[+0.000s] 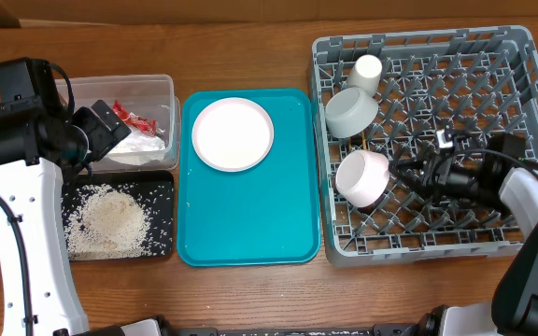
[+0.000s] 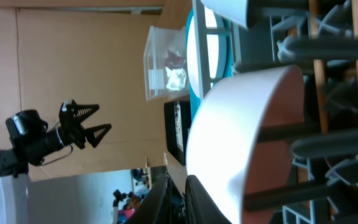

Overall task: Sort waste into correct bins and load items into the dishwasher
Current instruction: 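Raise the right gripper out of the rack and move it left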

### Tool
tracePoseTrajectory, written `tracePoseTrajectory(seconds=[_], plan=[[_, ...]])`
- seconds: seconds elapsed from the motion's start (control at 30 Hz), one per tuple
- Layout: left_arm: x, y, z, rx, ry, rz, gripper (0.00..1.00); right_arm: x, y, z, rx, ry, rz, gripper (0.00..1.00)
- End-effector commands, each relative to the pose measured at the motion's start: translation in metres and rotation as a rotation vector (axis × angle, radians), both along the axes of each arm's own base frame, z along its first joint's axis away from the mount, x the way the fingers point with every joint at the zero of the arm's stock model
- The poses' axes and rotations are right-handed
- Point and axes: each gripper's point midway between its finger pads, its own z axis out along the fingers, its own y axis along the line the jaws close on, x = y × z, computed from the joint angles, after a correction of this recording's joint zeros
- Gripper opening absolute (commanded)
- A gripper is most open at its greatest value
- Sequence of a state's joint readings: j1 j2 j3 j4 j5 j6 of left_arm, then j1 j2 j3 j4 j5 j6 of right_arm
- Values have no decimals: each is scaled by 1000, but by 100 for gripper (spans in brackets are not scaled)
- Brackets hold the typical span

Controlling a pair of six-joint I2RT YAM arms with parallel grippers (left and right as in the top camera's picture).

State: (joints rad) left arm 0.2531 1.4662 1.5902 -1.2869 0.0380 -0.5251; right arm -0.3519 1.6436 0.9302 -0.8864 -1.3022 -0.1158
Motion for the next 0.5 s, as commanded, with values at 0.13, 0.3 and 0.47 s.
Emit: tracePoseTrajectory(seconds=[0.13,0.3,0.47], plan=[[1,0,-2,-5,4,3,100,34,-26,43,-296,-5,-37,11],[1,0,-2,-6,4,3,100,31,-19,63,-520,-13,7,9],[1,0,-2,-5,4,3,100,19,22,47,-703,-30,148,4]])
